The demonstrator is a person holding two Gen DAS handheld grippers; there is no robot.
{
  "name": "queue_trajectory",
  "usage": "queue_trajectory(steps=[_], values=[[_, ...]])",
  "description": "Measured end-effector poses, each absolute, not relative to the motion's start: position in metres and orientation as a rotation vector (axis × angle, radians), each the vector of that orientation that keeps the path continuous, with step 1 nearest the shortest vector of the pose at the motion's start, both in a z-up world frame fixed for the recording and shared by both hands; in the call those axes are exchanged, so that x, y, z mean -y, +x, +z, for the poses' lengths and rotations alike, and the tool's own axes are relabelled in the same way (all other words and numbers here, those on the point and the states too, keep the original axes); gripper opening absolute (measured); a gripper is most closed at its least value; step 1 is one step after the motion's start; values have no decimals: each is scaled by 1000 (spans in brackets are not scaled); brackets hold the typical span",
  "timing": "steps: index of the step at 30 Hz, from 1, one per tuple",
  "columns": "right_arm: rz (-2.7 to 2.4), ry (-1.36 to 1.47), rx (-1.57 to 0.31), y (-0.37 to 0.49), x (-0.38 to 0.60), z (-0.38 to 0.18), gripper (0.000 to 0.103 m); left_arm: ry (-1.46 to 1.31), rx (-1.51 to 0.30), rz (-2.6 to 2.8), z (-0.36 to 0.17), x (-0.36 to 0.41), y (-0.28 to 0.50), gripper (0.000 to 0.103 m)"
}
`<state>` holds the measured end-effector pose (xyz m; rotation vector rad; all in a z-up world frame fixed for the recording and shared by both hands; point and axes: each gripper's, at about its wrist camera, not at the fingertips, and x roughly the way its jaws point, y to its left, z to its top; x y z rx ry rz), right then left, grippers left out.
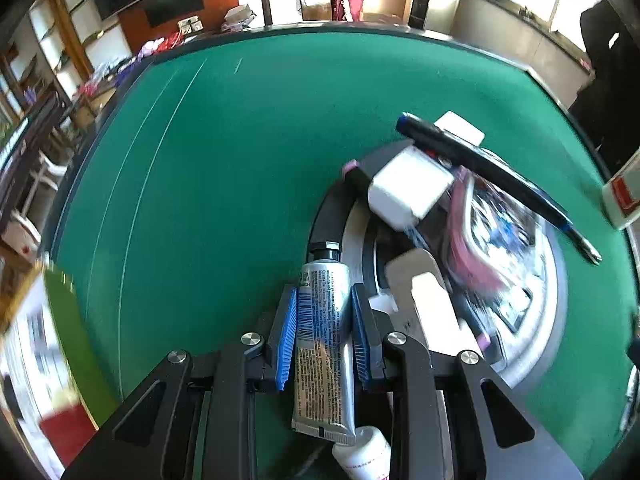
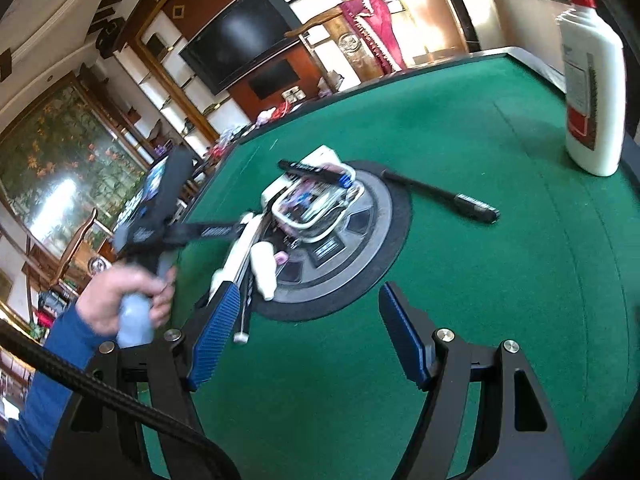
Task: Organize objects
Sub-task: 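Grasp the silver-blue tube with the left tool while the right tool grasps a black pen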
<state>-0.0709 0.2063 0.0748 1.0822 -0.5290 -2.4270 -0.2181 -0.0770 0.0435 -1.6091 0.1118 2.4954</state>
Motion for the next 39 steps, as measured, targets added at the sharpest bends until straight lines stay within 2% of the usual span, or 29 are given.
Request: queue_trajectory(steps=[4,7,11,12,16,22,25,26,27,32,39], values=[[-2456,1083,519,-76,-215,74,72,-1557,11,2504,56,92,-189,22],[-2551,1074,404,-81,-216,78,69,-1501,89,2501,67,97,-161,22],[-2631,1119,215,-108,-217,83,45,-1415,162,2459,75,96,-130,21],[-2654,1134,142,-118,-216,83,43,-1404,167,2444,75,98,-126,21],[-2613,1232,1,-163,-210,69,43,-1375,199,2388,72,91,-94,22],[-2583,1381,-215,-211,-202,37,43,-1357,241,2354,69,92,-87,22],[-2566,1424,-183,-214,-208,29,44,-1349,236,2375,69,93,-87,21],[-2567,1428,-181,-212,-210,29,40,-1343,240,2375,68,93,-88,21],[-2573,1437,-181,-209,-211,30,30,-1342,248,2370,67,94,-90,21],[-2566,1439,-146,-183,-213,34,10,-1355,247,2385,60,97,-94,21],[-2556,1362,-8,-132,-212,32,8,-1414,184,2444,49,94,-101,21]])
